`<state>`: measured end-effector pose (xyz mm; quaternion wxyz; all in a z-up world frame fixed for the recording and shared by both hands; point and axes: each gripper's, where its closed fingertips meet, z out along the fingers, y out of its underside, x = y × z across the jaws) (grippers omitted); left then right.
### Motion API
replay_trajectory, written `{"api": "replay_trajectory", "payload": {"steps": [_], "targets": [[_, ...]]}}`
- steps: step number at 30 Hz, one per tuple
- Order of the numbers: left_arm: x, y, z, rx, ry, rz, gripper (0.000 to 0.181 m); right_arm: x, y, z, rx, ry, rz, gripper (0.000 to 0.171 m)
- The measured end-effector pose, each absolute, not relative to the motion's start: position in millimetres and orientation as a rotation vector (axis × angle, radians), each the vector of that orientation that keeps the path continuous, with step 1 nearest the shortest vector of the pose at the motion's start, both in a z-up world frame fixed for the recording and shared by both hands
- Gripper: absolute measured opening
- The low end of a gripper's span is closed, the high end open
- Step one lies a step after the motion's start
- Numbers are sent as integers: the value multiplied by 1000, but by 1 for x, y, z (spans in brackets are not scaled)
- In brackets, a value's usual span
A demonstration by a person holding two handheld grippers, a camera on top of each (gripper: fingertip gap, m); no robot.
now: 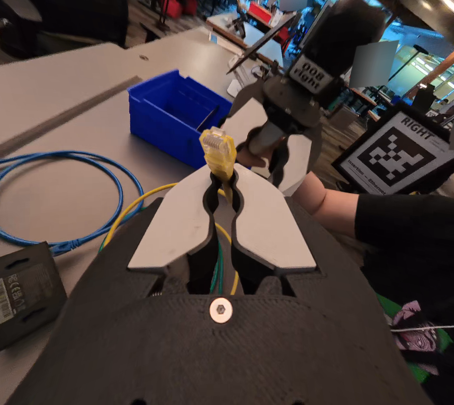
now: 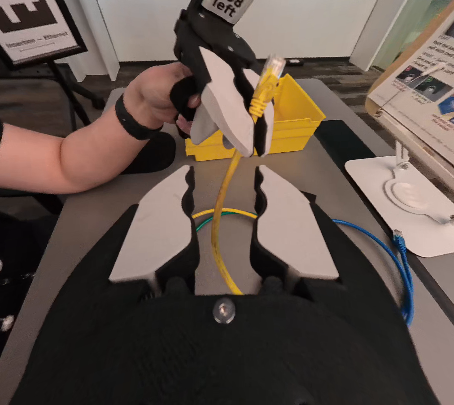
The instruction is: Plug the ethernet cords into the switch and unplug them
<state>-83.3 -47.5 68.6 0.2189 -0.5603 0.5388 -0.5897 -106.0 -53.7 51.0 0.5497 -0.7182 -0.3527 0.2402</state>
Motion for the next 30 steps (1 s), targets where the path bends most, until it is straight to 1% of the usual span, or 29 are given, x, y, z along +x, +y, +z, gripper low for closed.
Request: {"api": "replay_trajectory", "payload": {"steps": [2,3,8,11,18,20,21,22,23,24,25,27,30], "targets": [[-85,-48,79,-1503,1460,-1620,5,-108,-47,52,-1701,-809,492,33],[-86,-48,82,-1479,1457,-1607,5,-108,-48,51,-1703,-825,471,9],[-93,-57,90,-1364,1509,-1562,9,-105,-60,59,-1697,-859,528,7],[-97,-50,95,-1321,1476,-1520,15,-97,-64,54,-1734,-899,464,7],[-101,-57,98,-1290,1510,-1588,12,-89,-71,57,-1718,-947,417,7],[-99,-52,106,-1290,1433,-1609,12,-85,-66,69,-1668,-879,406,8],[-99,-47,108,-1304,1392,-1607,12,-83,-64,84,-1598,-823,378,13],[-99,-42,109,-1317,1362,-1601,12,-87,-70,100,-1496,-801,391,14],[-100,-39,110,-1326,1341,-1595,12,-98,-81,113,-1402,-824,449,12],[-101,-36,111,-1337,1320,-1592,12,-113,-94,117,-1349,-877,535,7],[-101,-34,112,-1340,1305,-1596,12,-129,-103,114,-1346,-919,640,3],[-102,-34,116,-1336,1277,-1613,12,-159,-102,91,-1467,-954,828,10],[-103,-37,122,-1314,1255,-1616,12,-176,-59,58,-1610,-700,895,13]]}}
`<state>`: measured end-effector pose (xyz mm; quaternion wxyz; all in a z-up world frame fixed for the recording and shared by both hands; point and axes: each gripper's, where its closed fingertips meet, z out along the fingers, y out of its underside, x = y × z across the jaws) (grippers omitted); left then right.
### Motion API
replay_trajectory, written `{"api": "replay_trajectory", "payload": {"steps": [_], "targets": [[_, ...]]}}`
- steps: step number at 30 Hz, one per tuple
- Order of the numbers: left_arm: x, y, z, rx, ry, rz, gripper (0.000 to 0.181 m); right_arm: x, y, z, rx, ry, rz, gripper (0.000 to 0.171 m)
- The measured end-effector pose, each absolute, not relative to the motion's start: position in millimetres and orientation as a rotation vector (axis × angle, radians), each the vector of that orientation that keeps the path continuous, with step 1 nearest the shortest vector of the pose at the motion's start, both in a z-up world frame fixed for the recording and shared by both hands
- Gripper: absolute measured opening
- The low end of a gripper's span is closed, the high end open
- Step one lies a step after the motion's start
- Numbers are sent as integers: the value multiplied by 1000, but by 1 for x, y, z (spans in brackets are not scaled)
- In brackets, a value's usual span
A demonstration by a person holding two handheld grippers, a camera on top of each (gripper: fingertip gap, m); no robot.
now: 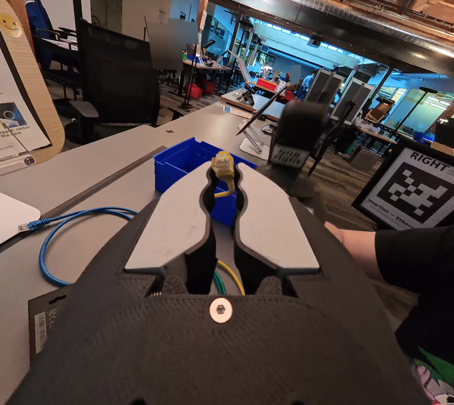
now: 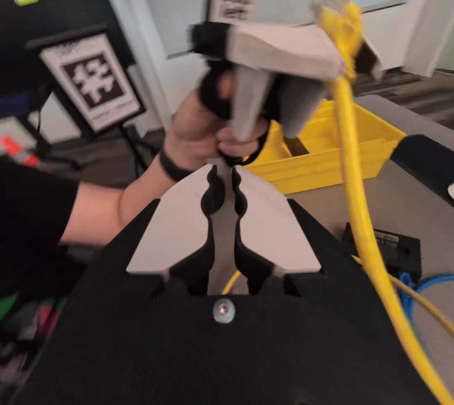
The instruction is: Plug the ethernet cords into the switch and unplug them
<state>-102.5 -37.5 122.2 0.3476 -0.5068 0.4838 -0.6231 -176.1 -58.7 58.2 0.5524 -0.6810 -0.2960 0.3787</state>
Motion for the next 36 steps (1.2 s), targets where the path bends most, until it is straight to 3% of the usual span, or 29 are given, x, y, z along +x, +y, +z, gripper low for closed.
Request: {"api": "replay_trajectory", "payload": {"steps": [4,7,14,19,21,23,28,30,31,34,36], "targets": [[-106,-51,131,-1270,1285,-1649,12,-159,-42,84,-1305,-340,909,34],[-111,-61,139,-1228,1306,-1679,12,-133,-56,112,-1084,-343,739,34],[-116,-84,140,-1162,1431,-1696,12,-121,-81,143,-982,-394,936,27],[-114,-86,134,-1152,1476,-1630,11,-116,-79,139,-1066,-405,1051,7],[-113,-72,128,-1146,1479,-1410,22,-113,-74,136,-1148,-379,1116,7],[-119,-55,128,-1081,1432,-1111,48,-106,-71,135,-1194,-353,1119,6],[-129,-62,129,-789,1397,-640,41,-109,-75,130,-1331,-389,1193,6],[-122,-69,120,-788,1466,-623,52,-112,-77,128,-1363,-403,1231,6],[-120,-69,118,-767,1469,-599,50,-112,-77,127,-1382,-394,1239,6],[-117,-73,113,-686,1481,-553,17,-116,-79,121,-1432,-414,1262,6],[-117,-74,107,-674,1521,-541,16,-116,-80,117,-1464,-447,1260,7]]}}
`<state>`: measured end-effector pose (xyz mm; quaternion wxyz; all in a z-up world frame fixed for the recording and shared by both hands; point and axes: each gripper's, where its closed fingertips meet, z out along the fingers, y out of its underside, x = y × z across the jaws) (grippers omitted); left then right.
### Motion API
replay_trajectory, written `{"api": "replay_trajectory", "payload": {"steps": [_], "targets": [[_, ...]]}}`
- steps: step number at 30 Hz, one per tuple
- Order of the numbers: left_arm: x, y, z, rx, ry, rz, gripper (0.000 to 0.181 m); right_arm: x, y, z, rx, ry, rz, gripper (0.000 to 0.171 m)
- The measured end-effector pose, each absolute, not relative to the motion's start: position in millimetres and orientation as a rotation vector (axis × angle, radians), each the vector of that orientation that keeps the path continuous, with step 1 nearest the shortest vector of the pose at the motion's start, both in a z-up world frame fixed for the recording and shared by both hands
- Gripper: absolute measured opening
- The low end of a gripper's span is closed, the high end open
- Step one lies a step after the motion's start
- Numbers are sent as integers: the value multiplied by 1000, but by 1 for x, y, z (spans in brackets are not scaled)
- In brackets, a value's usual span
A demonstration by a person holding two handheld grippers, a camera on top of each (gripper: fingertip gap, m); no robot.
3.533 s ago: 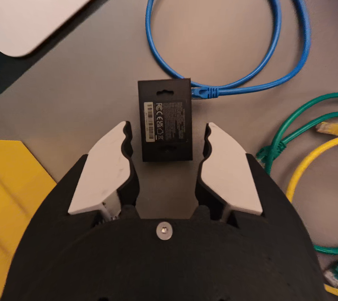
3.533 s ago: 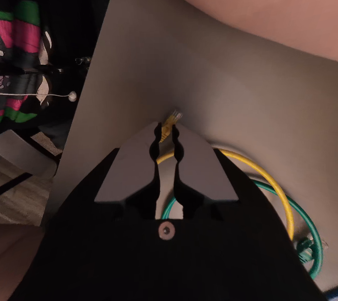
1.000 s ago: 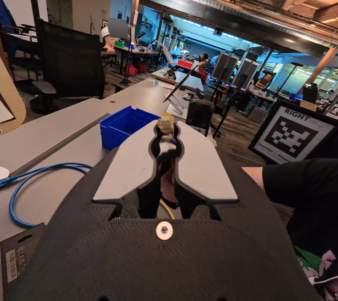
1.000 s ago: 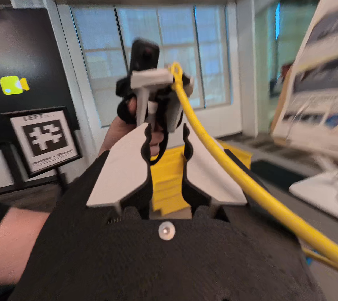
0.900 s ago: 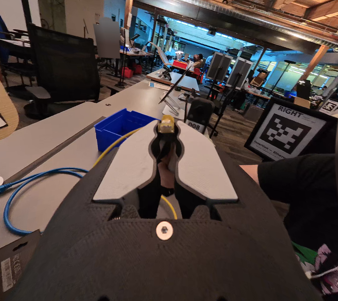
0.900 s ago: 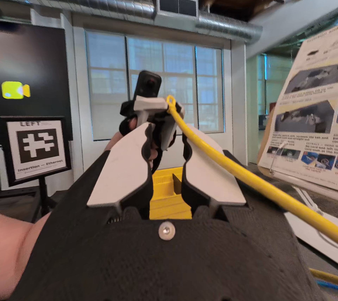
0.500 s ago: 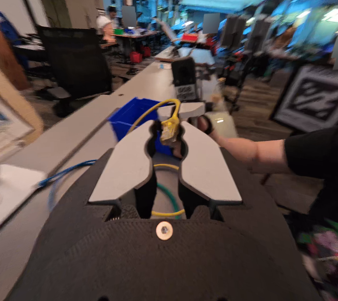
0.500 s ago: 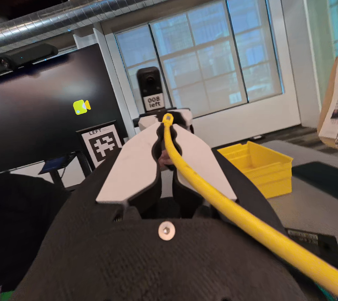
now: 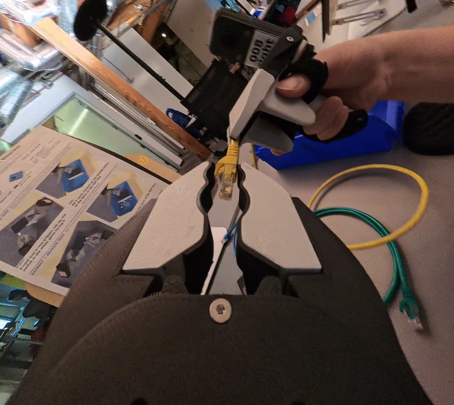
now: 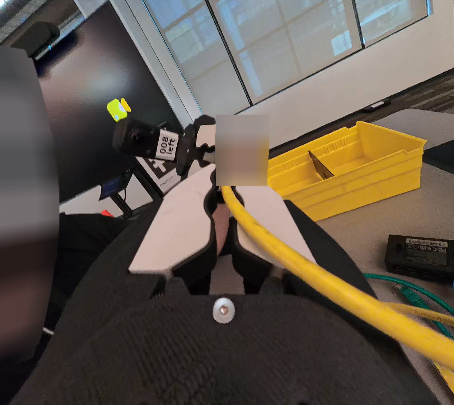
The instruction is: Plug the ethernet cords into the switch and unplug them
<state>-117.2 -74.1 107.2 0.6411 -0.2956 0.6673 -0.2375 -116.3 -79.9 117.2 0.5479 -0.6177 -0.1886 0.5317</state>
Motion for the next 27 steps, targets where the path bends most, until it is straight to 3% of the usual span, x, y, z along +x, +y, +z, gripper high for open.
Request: {"api": "replay_trajectory", "payload": {"steps": [4,27], "targets": [[-119,-80,101,-630,1571,-524,14,-125,-81,107,-1522,-508,1264,16],[-121,-82,85,-615,1668,-463,14,-133,-85,92,-1612,-541,1389,11]]}}
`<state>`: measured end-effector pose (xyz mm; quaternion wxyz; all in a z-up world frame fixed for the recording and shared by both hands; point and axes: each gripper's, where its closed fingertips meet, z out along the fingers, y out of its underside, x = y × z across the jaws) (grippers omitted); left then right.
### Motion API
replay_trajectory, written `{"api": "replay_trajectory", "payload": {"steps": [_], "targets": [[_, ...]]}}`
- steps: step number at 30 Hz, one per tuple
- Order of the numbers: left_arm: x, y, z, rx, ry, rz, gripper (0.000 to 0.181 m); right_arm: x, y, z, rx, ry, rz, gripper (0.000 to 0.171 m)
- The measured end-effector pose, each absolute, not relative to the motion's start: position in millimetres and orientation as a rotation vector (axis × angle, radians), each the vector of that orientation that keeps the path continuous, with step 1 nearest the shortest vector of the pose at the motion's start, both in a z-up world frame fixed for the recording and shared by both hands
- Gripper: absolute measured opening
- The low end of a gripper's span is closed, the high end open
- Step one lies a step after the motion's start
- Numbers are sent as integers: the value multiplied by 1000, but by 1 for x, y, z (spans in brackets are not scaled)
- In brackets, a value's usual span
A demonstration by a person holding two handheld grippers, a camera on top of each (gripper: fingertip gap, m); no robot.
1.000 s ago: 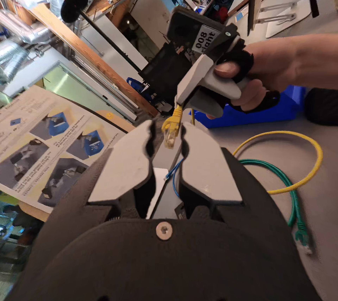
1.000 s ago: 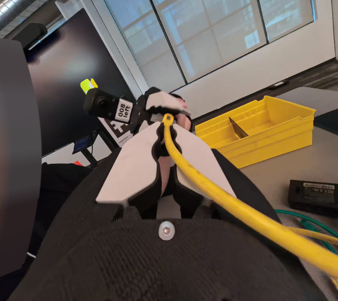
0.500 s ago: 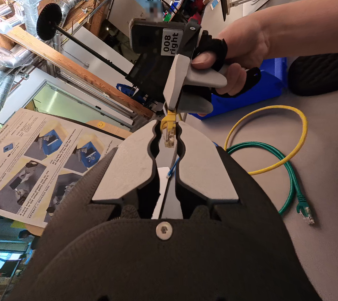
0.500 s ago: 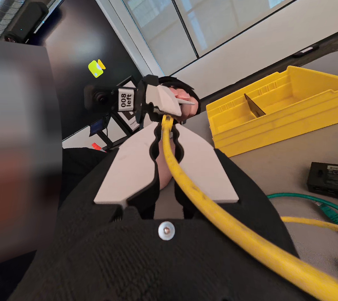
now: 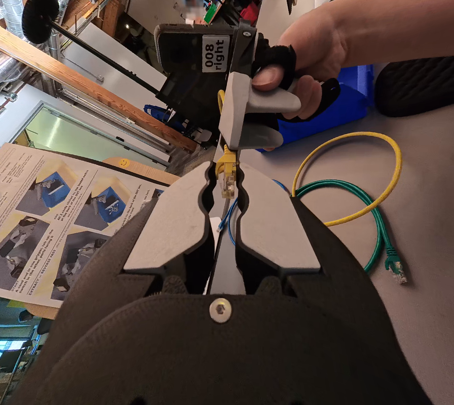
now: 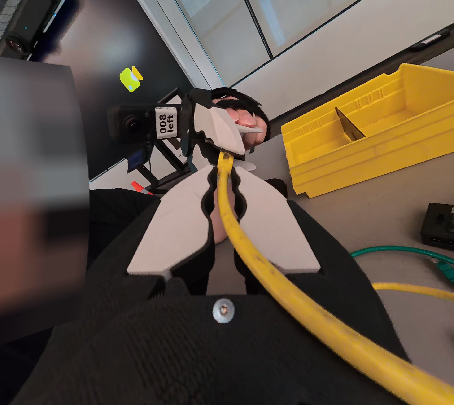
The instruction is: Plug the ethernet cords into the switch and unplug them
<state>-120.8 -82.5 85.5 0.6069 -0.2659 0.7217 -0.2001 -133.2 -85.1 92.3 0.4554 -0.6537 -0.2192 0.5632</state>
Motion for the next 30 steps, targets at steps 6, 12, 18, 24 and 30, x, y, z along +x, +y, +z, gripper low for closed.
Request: {"api": "replay_trajectory", "payload": {"steps": [6,12,18,24,30], "targets": [[-123,-83,86,-602,1674,-459,14,-135,-85,93,-1593,-532,1433,12],[-123,-82,84,-599,1683,-444,14,-135,-84,91,-1602,-536,1406,12],[-120,-76,90,-675,1629,-504,16,-128,-80,96,-1579,-517,1315,11],[-123,-14,107,-1212,1327,-848,65,-95,-69,110,-1473,-453,1146,11],[-114,62,6,-1800,1154,-676,74,-87,-83,142,-1303,-491,975,11]]}}
